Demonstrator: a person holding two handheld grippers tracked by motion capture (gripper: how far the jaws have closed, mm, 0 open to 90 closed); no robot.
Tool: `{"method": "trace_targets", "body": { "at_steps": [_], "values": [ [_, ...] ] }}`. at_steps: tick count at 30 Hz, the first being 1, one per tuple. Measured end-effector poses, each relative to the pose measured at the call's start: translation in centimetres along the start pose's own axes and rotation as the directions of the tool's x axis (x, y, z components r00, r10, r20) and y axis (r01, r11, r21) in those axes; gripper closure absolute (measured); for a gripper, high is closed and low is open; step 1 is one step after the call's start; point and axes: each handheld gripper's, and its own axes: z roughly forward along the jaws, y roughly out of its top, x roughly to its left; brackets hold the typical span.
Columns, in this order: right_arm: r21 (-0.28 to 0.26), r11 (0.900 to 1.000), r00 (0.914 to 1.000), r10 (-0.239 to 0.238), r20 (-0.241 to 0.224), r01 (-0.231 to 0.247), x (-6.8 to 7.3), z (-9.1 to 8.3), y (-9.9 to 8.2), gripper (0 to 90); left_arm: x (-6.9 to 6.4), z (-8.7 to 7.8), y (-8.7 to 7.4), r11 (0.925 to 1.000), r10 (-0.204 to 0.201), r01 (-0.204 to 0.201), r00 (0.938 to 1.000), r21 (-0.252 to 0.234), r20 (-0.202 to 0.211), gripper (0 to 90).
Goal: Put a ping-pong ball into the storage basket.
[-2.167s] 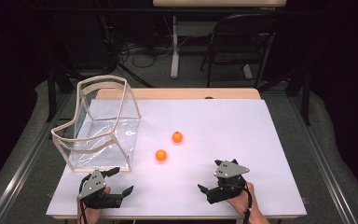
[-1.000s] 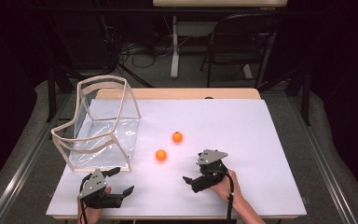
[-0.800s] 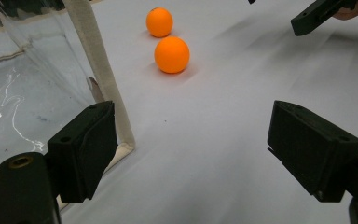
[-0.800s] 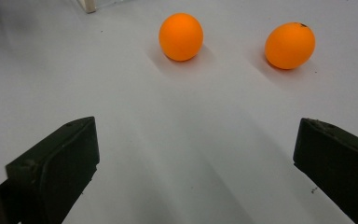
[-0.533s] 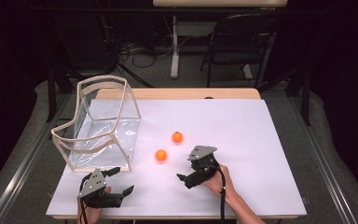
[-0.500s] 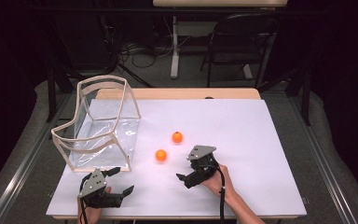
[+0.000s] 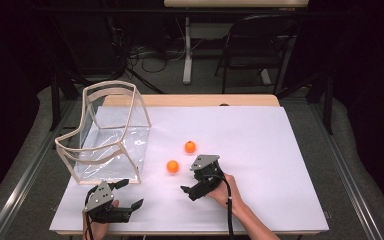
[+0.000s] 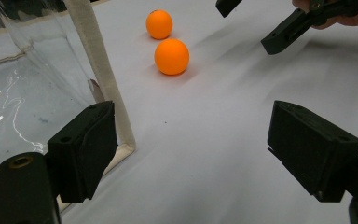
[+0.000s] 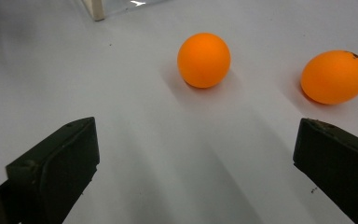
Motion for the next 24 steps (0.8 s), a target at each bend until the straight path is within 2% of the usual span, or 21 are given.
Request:
{"method": "trace_targets", "body": {
  "at_steps": [19,24],
  "values": [
    [0.002,0.9999,0.9997,-0.015,-0.017,0.015,0.0,1.5,2.1,0.0,0.0,0.1,0.0,1.0,0.001,-0.001,1.0,0.002,-0.001,16.0],
    [0.006,1.0,0.9998,-0.006,-0.019,0.007,-0.2,1.8,2.3,0.0,0.0,0.1,0.0,1.0,-0.003,0.003,1.0,0.003,-0.001,16.0]
  ]
}}
